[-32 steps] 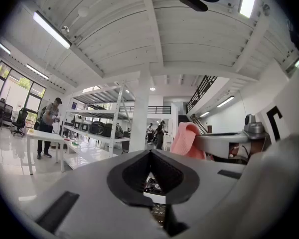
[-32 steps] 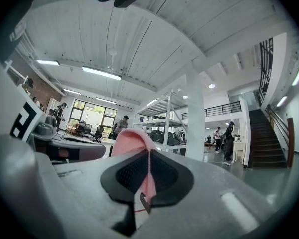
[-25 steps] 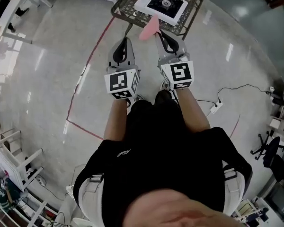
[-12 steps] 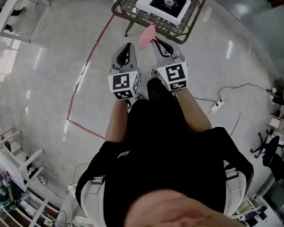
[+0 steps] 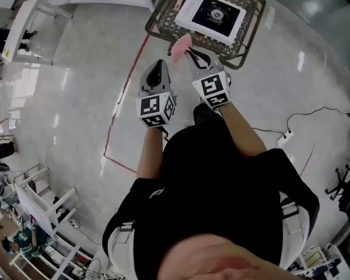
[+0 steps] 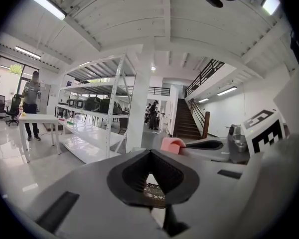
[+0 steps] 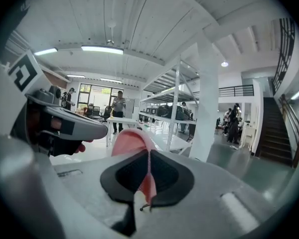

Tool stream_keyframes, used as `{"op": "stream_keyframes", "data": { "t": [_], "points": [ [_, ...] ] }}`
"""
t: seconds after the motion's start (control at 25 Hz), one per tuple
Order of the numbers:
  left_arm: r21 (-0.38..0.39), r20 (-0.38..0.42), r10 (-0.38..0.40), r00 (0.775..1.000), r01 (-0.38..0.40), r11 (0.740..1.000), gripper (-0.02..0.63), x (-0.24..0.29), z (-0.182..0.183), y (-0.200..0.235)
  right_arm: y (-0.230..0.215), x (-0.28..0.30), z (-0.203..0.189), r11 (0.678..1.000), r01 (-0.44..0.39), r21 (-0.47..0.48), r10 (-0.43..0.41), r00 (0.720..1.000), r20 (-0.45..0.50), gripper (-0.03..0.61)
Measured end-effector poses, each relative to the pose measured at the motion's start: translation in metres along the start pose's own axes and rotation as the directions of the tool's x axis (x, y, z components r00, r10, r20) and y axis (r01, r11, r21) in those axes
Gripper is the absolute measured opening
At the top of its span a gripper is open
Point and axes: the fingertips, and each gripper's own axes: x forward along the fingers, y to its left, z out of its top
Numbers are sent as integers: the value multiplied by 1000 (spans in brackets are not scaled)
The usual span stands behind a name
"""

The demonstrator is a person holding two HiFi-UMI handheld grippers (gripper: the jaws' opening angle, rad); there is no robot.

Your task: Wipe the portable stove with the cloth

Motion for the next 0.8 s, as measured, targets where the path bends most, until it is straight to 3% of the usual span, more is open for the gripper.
{"op": "stream_keyframes", "data": {
  "t": [0.44,0.8],
  "points": [
    [-5,-127,26,992,-27,1000,0,109,-7,0,-61,44,-54,992,-48,113,57,995,-78,15],
    [-21,-202,56,978,-62,998,0,145,-28,21,-98,68,-92,987,-20,162,46,985,-163,15]
  ]
}}
